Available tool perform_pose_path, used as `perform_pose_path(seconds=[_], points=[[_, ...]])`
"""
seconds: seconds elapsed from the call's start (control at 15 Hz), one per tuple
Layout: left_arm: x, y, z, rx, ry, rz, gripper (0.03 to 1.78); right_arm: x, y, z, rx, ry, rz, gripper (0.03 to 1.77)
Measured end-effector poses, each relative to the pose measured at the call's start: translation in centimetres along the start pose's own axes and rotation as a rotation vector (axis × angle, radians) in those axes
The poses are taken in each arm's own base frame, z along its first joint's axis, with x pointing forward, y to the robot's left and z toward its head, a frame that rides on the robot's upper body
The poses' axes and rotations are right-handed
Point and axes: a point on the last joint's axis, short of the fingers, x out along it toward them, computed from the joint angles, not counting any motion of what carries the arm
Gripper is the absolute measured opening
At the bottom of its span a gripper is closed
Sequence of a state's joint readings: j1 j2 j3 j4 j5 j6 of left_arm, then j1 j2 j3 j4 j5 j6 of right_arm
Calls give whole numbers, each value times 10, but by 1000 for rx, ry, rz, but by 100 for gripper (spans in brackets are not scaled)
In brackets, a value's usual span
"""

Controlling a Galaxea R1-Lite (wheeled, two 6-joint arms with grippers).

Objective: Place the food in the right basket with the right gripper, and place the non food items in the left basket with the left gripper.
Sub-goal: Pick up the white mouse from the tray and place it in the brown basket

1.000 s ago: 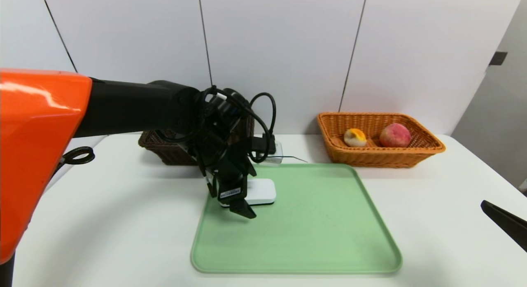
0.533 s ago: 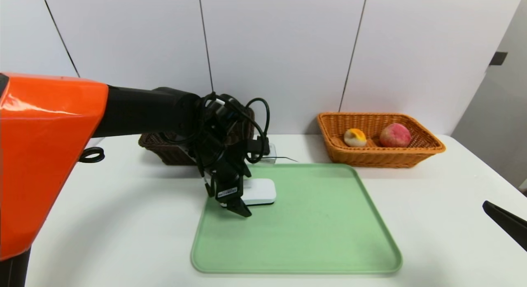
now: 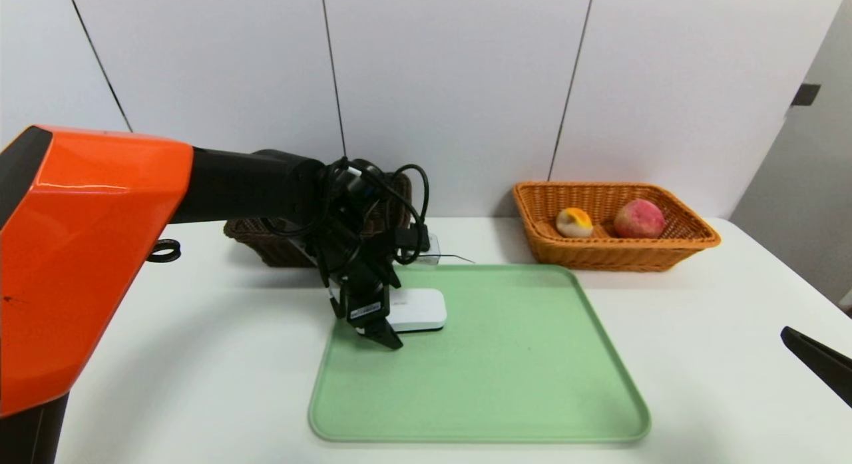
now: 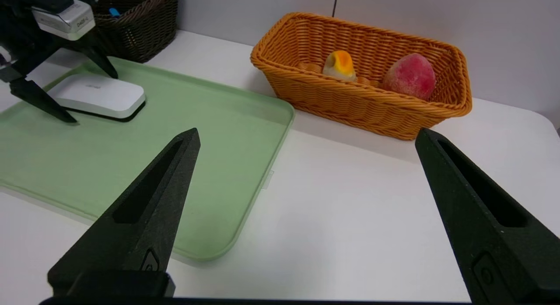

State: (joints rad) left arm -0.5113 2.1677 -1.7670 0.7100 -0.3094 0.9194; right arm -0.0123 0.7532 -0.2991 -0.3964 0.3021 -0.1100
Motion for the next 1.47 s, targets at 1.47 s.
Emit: perform_pose_path(seconds=[1.47], points=[[-7, 7, 2, -24, -87, -18, 101, 0, 1, -7, 5, 25, 10, 170]])
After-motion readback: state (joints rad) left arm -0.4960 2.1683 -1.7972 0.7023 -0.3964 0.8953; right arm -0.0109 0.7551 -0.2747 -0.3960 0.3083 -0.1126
